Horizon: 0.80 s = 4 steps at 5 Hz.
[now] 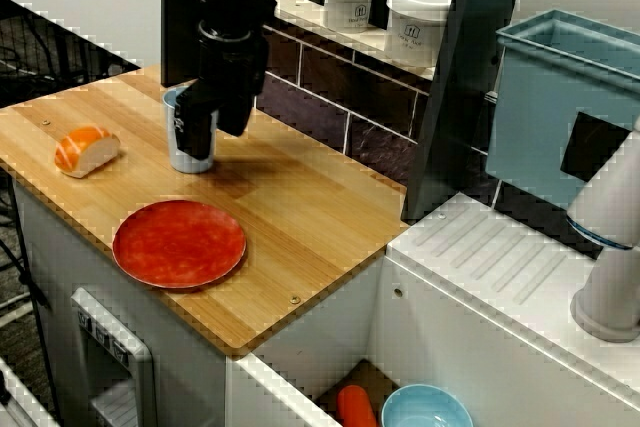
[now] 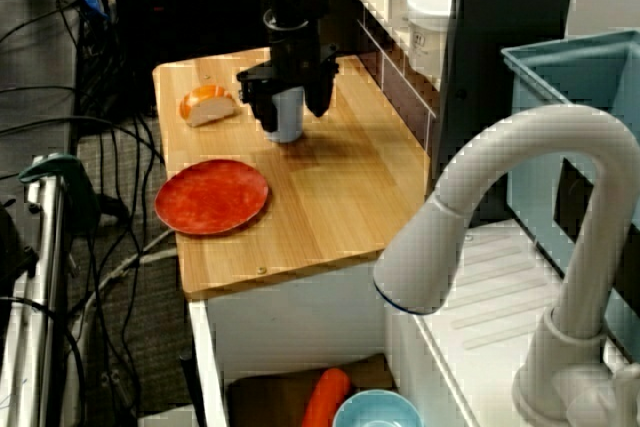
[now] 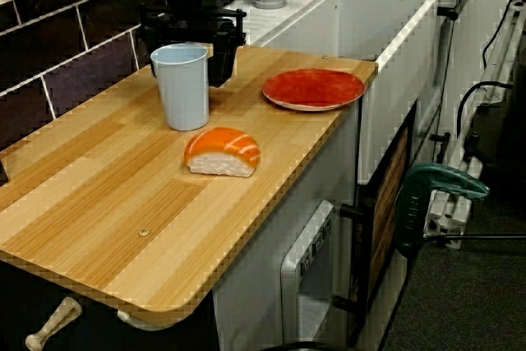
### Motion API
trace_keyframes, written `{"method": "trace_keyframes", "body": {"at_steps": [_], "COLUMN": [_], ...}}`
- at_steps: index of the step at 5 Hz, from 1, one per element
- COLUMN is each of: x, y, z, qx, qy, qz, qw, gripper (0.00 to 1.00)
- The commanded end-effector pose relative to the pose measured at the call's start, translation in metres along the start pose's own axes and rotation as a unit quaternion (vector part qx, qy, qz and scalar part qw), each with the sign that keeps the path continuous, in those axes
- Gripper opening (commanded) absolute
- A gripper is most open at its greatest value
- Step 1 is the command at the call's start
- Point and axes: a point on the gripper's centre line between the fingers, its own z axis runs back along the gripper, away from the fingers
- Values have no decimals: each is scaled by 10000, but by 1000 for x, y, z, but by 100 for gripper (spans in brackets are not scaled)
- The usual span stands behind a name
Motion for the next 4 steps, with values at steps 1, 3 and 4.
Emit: {"method": "trace_keyframes", "body": {"at_steps": [1, 3, 4], "x": [-48, -82, -93], "y": [21, 39, 43], "z": [4, 1, -3], "qx": [155, 26, -38], "qy": [44, 92, 135], "qz": [176, 319, 377], "qw": [9997, 9994, 9992], "gripper": [100, 100, 100]}}
